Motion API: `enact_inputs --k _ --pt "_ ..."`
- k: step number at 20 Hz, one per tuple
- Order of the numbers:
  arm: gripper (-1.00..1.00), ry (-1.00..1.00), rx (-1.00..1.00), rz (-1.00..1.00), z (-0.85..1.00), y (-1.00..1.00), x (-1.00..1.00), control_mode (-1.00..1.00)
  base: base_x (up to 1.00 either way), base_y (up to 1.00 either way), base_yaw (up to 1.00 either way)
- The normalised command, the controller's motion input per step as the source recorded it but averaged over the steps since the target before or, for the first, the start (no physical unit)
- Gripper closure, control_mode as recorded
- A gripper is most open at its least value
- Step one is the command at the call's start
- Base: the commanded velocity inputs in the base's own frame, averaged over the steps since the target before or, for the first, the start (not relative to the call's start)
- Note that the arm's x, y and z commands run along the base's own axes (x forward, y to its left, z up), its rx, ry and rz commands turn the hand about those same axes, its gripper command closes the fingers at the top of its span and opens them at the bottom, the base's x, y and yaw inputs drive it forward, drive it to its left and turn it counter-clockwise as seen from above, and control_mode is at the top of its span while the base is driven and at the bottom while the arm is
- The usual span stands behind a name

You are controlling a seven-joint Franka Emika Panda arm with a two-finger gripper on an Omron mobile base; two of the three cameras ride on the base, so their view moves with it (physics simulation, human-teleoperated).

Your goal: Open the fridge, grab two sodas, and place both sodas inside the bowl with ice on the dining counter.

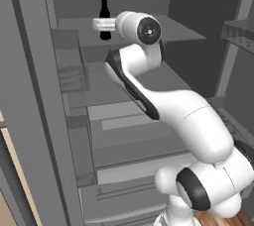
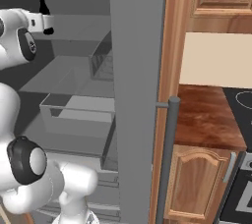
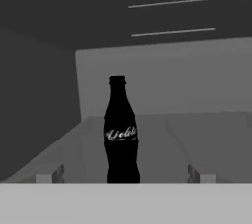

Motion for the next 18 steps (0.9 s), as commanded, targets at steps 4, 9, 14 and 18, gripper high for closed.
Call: enact_inputs --k 4,9,14,18 --pt "-1.00 0.04 0.00 0.00 0.00 0.00 0.36 -1.00 0.00 0.00 0.00" --pt "-1.00 0.04 0.00 0.00 0.00 0.00 0.37 -1.00 0.00 0.00 0.00" --pt "-1.00 0.05 0.00 0.00 0.00 0.02 0.36 -1.00 0.00 0.00 0.00" --pt "-1.00 0.05 0.00 0.00 0.00 0.18 0.29 -1.00 0.00 0.00 0.00"
